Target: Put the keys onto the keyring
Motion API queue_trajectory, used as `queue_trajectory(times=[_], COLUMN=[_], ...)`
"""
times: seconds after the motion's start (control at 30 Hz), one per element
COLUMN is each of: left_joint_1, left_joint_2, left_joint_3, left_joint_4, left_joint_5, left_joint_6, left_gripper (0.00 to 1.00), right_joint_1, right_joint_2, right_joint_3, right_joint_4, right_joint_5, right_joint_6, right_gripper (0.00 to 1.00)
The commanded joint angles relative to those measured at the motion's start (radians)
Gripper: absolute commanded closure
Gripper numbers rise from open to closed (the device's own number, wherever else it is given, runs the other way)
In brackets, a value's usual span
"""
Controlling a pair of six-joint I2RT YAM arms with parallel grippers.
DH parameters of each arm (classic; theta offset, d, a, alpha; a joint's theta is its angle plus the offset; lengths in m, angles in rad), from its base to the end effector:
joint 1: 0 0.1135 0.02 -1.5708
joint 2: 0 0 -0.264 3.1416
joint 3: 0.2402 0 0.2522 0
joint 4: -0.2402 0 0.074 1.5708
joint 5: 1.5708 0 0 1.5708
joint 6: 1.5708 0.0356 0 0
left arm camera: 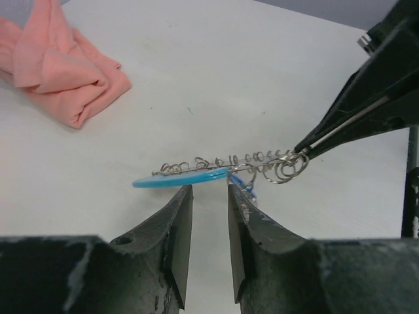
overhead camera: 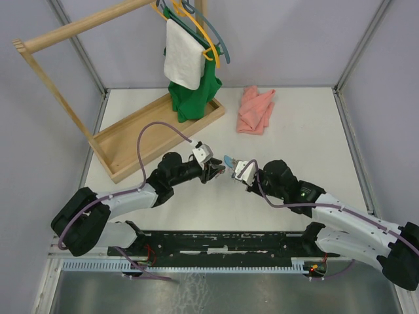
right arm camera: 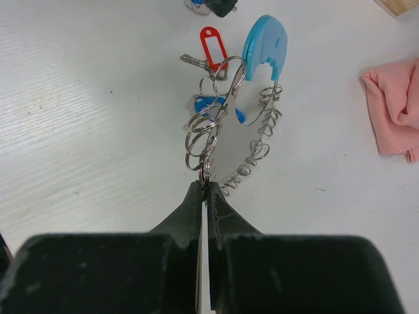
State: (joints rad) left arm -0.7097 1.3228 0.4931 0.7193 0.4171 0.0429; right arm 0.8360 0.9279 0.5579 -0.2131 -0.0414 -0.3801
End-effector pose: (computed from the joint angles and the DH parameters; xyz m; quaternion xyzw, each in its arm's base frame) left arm 0.1960 -0.1874 0.2175 0.3963 0.6271 -0.3593 0.5661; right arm 0.1352 0.1518 0.2318 -0.5109 0.7169 0.1248 0.4575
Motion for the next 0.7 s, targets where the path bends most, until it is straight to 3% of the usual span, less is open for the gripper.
queue_trajectory(times=[0.0, 0.23, 0.67], left_joint_1=[-0.076, -0.169, -0.172], left_joint_2=[-0.062, -0.016, 0.046], left_joint_3=[-0.025, 0.013, 0.083], left_joint_4=[0.014, 0.073, 0.008], left_joint_5=[-0.112, -0.184, -0.171], left_joint_6=[-0.006, -0.160, -0.438], left_gripper=[0.64, 0.61, 0.58], right_joint_1=[0.003, 0.003, 0.003], right_joint_2=[0.004, 0.026, 0.030], right_joint_3=[0.078, 0.091, 0.097], right_joint_4=[-0.002, -0.020, -0.023], right_joint_5=[0.017, 0.017, 0.016], right_joint_6=[0.034, 0.041, 0.049], right_gripper=[0.99, 1.00, 0.99])
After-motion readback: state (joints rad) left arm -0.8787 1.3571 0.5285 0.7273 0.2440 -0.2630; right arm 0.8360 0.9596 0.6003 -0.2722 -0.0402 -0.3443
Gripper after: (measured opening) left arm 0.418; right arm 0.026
